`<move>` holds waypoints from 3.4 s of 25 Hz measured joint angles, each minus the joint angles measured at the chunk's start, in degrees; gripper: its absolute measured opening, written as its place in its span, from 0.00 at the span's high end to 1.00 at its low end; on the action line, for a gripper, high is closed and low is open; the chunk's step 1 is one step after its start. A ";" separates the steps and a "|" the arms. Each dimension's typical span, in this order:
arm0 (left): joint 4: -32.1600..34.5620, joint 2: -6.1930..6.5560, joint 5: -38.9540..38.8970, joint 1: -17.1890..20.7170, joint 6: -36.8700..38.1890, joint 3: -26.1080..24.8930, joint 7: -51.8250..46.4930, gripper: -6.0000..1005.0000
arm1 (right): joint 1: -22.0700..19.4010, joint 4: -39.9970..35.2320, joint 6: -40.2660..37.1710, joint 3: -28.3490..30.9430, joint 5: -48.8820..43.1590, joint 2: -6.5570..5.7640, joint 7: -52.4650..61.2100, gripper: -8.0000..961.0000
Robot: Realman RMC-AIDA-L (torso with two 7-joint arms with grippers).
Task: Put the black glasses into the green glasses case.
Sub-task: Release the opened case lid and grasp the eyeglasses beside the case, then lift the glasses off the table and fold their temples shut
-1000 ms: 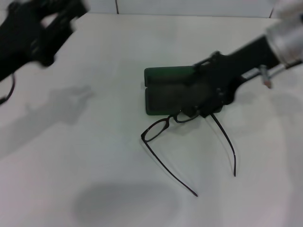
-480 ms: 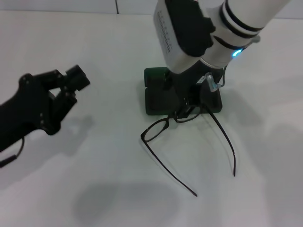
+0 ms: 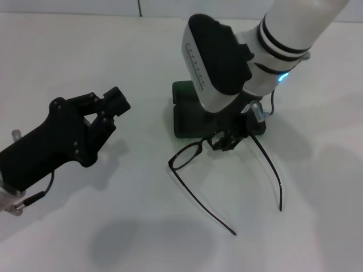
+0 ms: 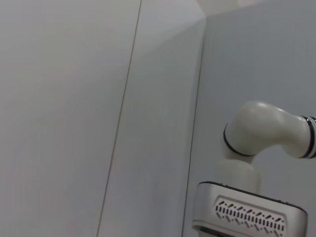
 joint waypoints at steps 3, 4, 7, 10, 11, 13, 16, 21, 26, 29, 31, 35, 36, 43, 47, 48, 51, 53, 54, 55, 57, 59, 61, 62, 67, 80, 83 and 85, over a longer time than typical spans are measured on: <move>-0.73 0.03 0.02 -0.15 -0.30 -0.21 0.31 0.89 | 0.18 -0.18 0.73 -1.88 1.26 0.00 0.34 0.37; -0.79 0.03 0.04 -0.18 -0.39 -0.21 0.33 0.89 | 0.26 -0.18 0.90 -2.32 1.58 0.00 0.38 0.37; -0.99 0.02 0.05 -0.11 -0.74 -0.23 0.40 0.89 | 0.45 -0.26 1.89 -4.51 2.72 0.00 0.73 0.40; -1.81 0.03 0.06 -0.09 -1.06 -0.25 0.69 0.89 | 0.74 0.06 2.87 -6.43 3.96 0.00 0.85 0.42; -2.19 0.03 0.06 -0.13 -1.10 -0.26 0.94 0.89 | 0.76 0.10 3.02 -6.78 4.17 0.00 0.86 0.43; -2.42 0.03 0.06 -0.12 -1.11 -0.27 1.19 0.89 | 0.78 0.14 3.21 -7.77 4.80 0.00 0.87 0.44; -2.45 0.04 0.06 -0.06 -1.11 -0.26 1.21 0.89 | 0.77 0.09 3.82 -8.41 5.29 0.00 1.28 0.47; -2.49 0.04 0.06 0.16 -1.11 -0.26 1.24 0.89 | 0.55 0.05 4.59 -8.48 5.34 0.00 2.27 0.54; -2.53 0.04 0.06 0.44 -1.10 -0.26 1.25 0.89 | 0.22 -0.16 4.62 -8.99 5.41 -0.01 2.38 0.74; -2.54 0.02 0.05 0.45 -1.09 -0.26 1.25 0.90 | 0.15 -0.35 4.31 -9.54 5.53 -0.01 2.39 0.93; -2.70 -0.01 0.05 0.47 -1.08 -0.26 1.25 0.90 | 0.01 -0.55 3.73 -9.66 5.53 -0.02 2.40 0.93; -3.24 -0.04 0.05 0.45 -1.07 -0.26 1.26 0.90 | -0.65 -0.98 2.53 -9.54 5.54 0.00 2.43 0.93; -3.24 -0.04 0.05 0.47 -1.07 -0.26 1.25 0.90 | -1.15 -1.43 2.33 -9.27 5.49 0.00 2.43 0.93; -3.24 -0.05 0.05 0.26 -0.69 -0.17 1.25 0.90 | -9.28 -11.98 -1.53 1.04 1.49 -0.08 2.43 0.93; -3.09 -0.05 0.00 -0.13 -0.36 -0.12 1.25 0.90 | -14.22 -17.91 -4.52 8.18 0.40 -0.28 2.35 0.93; -3.00 -0.06 -0.05 -0.22 -0.25 -0.11 1.25 0.90 | -15.53 -19.05 -5.24 9.83 0.29 -0.29 2.29 0.93; -2.80 -0.11 -0.15 -0.89 0.54 -0.11 1.25 0.90 | -19.46 -22.34 -7.00 14.67 0.28 -0.32 1.85 0.93; -2.80 -0.13 -0.24 -1.49 1.31 -0.18 1.37 0.90 | -22.59 -24.70 -8.19 18.10 1.11 -0.34 0.83 0.93; -2.76 -0.14 -0.30 -1.98 1.98 -0.22 1.67 0.90 | -24.05 -25.54 -8.66 19.78 2.04 -0.34 0.04 0.93; -2.74 -0.14 -0.36 -2.49 2.50 -0.23 1.95 0.90 | -25.54 -26.29 -9.14 21.81 3.43 -0.35 -0.97 0.93; -2.71 -0.14 -0.50 -3.55 3.85 -0.25 2.36 0.90 | -28.51 -27.26 -10.15 25.59 7.48 -0.41 -3.28 0.93; -2.66 -0.14 -0.67 -4.90 5.51 -0.27 2.41 0.90 | -30.91 -28.05 -10.73 28.14 11.01 -0.43 -4.84 0.93; -2.55 -0.13 -0.54 -6.26 7.04 -0.11 2.41 0.90 | -33.59 -29.12 -10.70 29.84 14.79 -0.38 -6.62 0.93; -2.46 -0.12 -0.23 -7.23 8.13 0.10 2.41 0.91 | -35.70 -29.85 -10.37 30.56 18.45 -0.23 -8.09 0.93; -2.43 -0.25 0.08 -10.50 10.77 1.44 2.46 0.95 | -39.94 -29.58 -9.88 30.80 28.66 -0.17 -13.20 0.93; -6.26 -0.65 -0.68 -16.56 10.13 7.65 3.03 0.95 | -42.55 -22.76 -12.74 30.55 42.63 -0.30 -21.42 0.93; -7.58 -0.66 -0.83 -17.10 9.02 7.63 3.47 0.95 | -42.39 -21.46 -14.38 30.54 44.04 -0.28 -22.19 0.93; -7.78 -0.67 -0.87 -17.10 7.95 7.59 3.50 0.95 | -42.34 -20.83 -15.23 30.55 44.85 -0.27 -22.58 0.93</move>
